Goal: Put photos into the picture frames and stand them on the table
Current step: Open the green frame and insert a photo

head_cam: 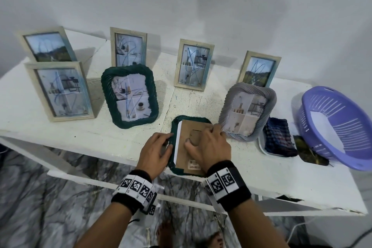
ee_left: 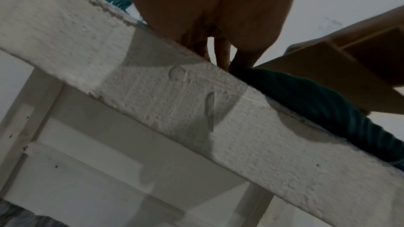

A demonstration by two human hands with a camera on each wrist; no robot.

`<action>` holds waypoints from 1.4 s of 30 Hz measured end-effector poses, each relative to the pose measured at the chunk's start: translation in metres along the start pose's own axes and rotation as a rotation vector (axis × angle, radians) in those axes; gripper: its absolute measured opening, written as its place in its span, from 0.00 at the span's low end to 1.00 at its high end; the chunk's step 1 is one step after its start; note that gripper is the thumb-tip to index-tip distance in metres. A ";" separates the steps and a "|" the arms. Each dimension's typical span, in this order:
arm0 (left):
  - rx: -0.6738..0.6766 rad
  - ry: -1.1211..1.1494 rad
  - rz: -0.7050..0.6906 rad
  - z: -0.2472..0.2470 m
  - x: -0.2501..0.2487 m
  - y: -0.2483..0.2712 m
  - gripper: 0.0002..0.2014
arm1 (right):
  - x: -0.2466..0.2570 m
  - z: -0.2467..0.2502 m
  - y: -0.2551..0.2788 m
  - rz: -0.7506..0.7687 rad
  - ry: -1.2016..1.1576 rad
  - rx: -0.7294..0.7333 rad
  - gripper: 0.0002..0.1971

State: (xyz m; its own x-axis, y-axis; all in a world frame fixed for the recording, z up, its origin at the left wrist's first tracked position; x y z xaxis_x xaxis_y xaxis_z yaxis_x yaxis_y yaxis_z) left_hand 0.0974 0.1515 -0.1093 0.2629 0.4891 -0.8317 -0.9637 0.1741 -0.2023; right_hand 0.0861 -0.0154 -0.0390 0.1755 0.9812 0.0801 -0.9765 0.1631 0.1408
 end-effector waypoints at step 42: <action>0.139 -0.238 -0.180 -0.025 -0.020 0.008 0.22 | -0.021 -0.034 -0.010 0.140 -0.219 -0.157 0.17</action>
State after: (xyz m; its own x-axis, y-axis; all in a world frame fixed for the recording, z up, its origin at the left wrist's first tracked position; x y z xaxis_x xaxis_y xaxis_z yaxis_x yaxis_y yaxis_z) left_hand 0.0836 0.1215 -0.1067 0.4478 0.6232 -0.6411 -0.8896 0.3831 -0.2489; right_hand 0.0874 -0.0342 -0.0756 0.0444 0.9524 0.3015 -0.9975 0.0589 -0.0394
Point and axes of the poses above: each hand's wrist, its own y-axis away from the middle knuckle, its own z-axis out of the back of the hand, x = y × z, the point moved 10 cm from there along -y, towards the middle knuckle, and after that the axes turned 8 degrees about y, right-handed, at the moved point
